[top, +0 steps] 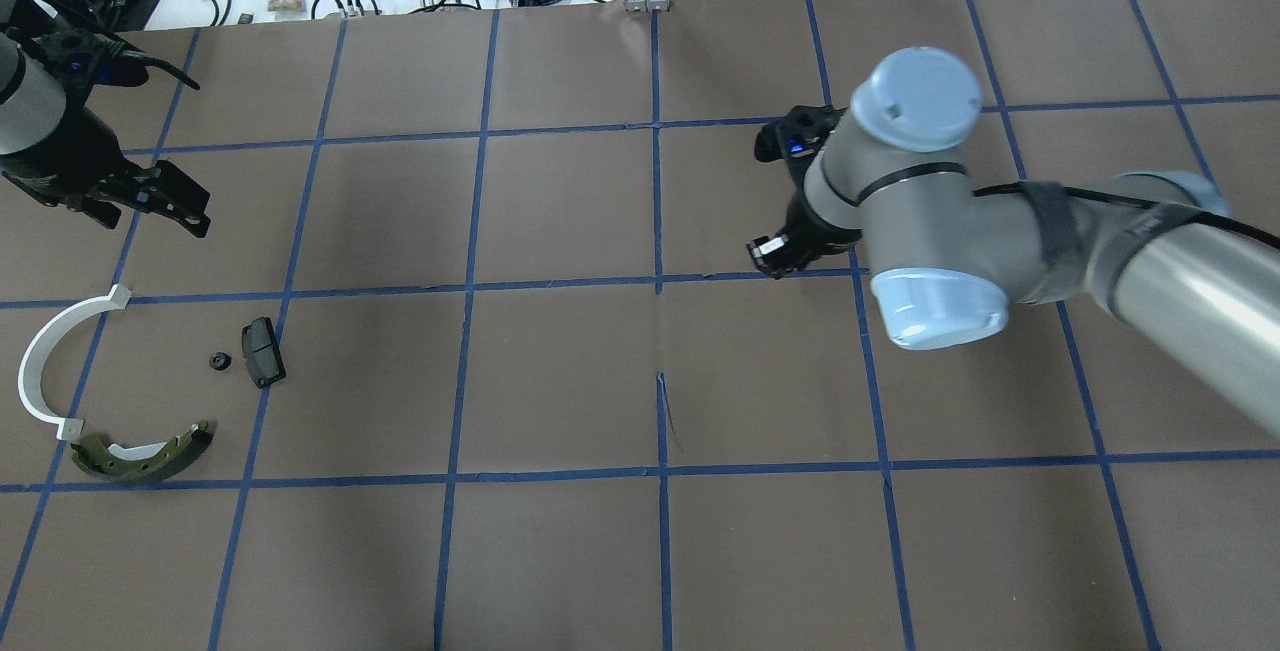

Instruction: Place bearing gear from tray to pile

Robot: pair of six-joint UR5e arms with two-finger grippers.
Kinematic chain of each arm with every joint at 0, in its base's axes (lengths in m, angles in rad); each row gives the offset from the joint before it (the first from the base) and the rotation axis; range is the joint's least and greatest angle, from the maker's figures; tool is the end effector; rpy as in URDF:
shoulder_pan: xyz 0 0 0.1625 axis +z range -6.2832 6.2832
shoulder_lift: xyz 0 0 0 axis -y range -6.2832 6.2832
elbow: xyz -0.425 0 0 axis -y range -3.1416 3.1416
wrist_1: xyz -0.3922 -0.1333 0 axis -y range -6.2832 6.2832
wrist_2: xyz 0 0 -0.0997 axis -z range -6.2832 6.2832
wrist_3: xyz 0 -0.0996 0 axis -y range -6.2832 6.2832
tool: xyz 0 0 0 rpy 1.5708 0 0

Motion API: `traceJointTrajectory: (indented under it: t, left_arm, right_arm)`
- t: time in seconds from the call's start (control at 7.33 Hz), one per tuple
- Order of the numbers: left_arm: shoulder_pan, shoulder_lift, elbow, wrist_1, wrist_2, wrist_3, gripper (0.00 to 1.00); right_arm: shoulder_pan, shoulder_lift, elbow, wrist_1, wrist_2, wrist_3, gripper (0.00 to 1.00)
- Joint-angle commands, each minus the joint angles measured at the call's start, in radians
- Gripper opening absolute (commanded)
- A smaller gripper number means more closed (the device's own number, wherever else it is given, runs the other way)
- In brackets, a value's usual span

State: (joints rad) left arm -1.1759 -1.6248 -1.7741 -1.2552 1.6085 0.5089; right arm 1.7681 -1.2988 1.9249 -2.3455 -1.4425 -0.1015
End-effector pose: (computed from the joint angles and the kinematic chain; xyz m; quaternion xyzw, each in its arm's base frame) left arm 0.0757 -0.5183 0.3935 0.0564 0.9978 -0.0180 0.0297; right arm 0.2501 -0.5060 0.2591 -0.1528 0.9834 -0.0709 0.0674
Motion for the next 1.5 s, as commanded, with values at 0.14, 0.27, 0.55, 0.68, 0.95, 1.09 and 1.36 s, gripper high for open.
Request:
traceJointTrajectory:
  t: [0.14, 0.27, 0.55, 0.68, 0.95, 1.09, 1.36]
  left_arm:
    - [-0.108, 0.022, 0.001, -0.013, -0.005, -0.079, 1.0]
    - [-0.12, 0.011, 0.001, -0.013, -0.01, -0.089, 1.0]
    - [-0.126, -0.01, 0.004, -0.013, -0.094, -0.104, 1.0]
    - [-0.169, -0.023, 0.005, -0.01, -0.113, -0.145, 1.0]
    - [-0.308, -0.044, 0.013, 0.023, -0.104, -0.37, 1.0]
    - [-0.377, -0.088, 0.021, 0.066, -0.105, -0.463, 1.0]
    - [-0.529, -0.185, 0.022, 0.15, -0.094, -0.637, 1.0]
  right_arm:
    - [0.203, 0.265, -0.24, -0.018, -0.099, 0.217, 0.15]
    - [0.2, 0.268, -0.239, -0.017, -0.098, 0.206, 0.82]
    - [0.176, 0.247, -0.254, 0.035, -0.099, 0.201, 1.0]
    - [0.133, 0.184, -0.283, 0.134, -0.095, 0.197, 1.0]
    - [-0.003, 0.011, -0.349, 0.445, -0.099, 0.088, 1.0]
    - [-0.063, -0.075, -0.351, 0.524, -0.101, 0.022, 1.0]
    - [-0.133, -0.227, -0.368, 0.677, -0.092, 0.011, 1.0]
